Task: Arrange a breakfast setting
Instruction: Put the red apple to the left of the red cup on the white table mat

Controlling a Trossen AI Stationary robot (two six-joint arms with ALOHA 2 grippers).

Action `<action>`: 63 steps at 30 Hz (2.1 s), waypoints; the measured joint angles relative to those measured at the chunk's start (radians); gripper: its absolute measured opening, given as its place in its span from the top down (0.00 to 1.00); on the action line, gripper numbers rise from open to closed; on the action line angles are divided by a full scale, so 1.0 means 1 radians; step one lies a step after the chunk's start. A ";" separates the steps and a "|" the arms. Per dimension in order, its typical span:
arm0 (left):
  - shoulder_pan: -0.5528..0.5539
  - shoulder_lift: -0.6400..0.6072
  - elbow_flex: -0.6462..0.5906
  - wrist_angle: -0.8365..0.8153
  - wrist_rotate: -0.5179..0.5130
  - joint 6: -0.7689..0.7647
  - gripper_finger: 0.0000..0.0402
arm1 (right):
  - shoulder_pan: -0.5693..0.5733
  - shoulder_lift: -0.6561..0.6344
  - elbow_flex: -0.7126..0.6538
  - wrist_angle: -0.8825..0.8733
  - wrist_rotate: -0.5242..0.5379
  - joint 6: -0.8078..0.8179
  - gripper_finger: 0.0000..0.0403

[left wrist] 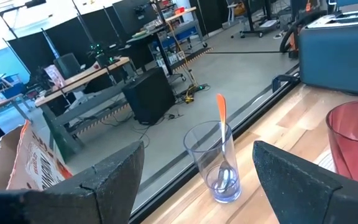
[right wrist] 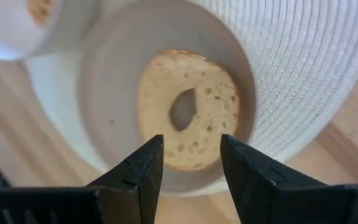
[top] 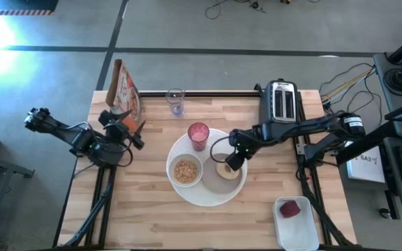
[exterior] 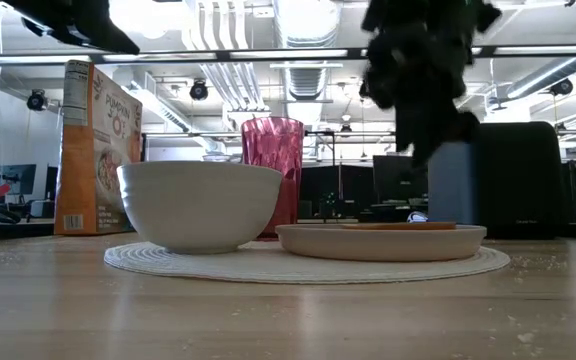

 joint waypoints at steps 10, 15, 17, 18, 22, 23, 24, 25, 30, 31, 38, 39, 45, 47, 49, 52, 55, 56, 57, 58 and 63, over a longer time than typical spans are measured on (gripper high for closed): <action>0.000 0.010 -0.002 -0.011 0.001 0.002 0.30 | 0.072 0.000 0.286 -0.302 0.030 0.146 0.67; 0.000 0.009 -0.002 -0.032 0.002 -0.008 0.30 | 0.167 0.000 0.320 -0.452 0.051 0.346 0.63; 0.000 0.009 -0.002 -0.039 0.002 -0.014 0.30 | 0.211 0.000 0.321 -0.472 0.033 0.417 0.60; 0.000 0.009 -0.002 -0.039 0.002 -0.015 0.30 | 0.234 0.000 0.321 -0.476 0.018 0.449 0.58; 0.000 0.009 -0.002 -0.040 0.002 -0.016 0.30 | 0.324 0.001 0.315 -0.477 -0.008 0.569 0.51; 0.000 0.009 -0.002 -0.041 0.002 -0.016 0.30 | 0.346 0.002 0.314 -0.477 -0.008 0.596 0.49; 0.000 0.009 -0.002 -0.041 0.002 -0.016 0.30 | 0.367 0.002 0.314 -0.480 -0.010 0.621 0.48; 0.000 0.009 -0.002 -0.041 0.002 -0.016 0.30 | 0.388 0.002 0.314 -0.483 -0.018 0.645 0.47; 0.000 0.009 -0.002 -0.040 0.002 -0.019 0.30 | 0.482 0.002 0.313 -0.514 -0.104 0.860 0.43; 0.000 0.009 -0.002 -0.040 0.002 -0.019 0.30 | 0.499 0.002 0.313 -0.511 -0.106 0.918 0.43; 0.000 0.009 -0.002 -0.042 0.012 -0.020 0.30 | 0.614 0.002 0.311 -0.507 -0.105 1.221 0.43; 0.000 0.009 -0.002 -0.043 0.024 -0.020 0.30 | 0.628 0.002 0.311 -0.506 -0.105 1.210 0.43; 0.000 0.009 -0.002 -0.053 0.029 -0.020 0.30 | 0.690 0.002 0.296 -0.522 -0.105 0.923 0.43; 0.000 0.009 -0.002 -0.053 0.029 -0.020 0.30 | 0.700 0.008 0.283 -0.531 -0.105 0.817 0.43; 0.000 0.009 -0.002 -0.053 0.029 -0.020 0.30 | 0.710 0.009 0.268 -0.541 -0.104 0.710 0.43; 0.000 0.006 -0.002 -0.053 0.029 -0.022 0.30 | 0.717 0.021 0.254 -0.556 -0.105 0.550 0.43; 0.000 0.006 0.006 -0.051 0.028 -0.029 0.30 | 0.724 0.045 0.248 -0.563 -0.105 0.360 0.43; 0.000 0.005 0.006 -0.052 0.028 -0.032 0.30 | 0.726 0.055 0.248 -0.566 -0.105 0.292 0.43; 0.000 0.005 0.006 -0.052 0.028 -0.034 0.30 | 0.733 0.066 0.248 -0.575 -0.104 0.226 0.43; 0.000 0.005 0.006 -0.052 0.028 -0.035 0.30 | 0.741 0.079 0.248 -0.586 -0.104 0.167 0.43; 0.000 0.005 0.005 -0.052 0.028 -0.083 0.30 | 0.786 0.144 0.248 -0.617 -0.107 -0.079 0.43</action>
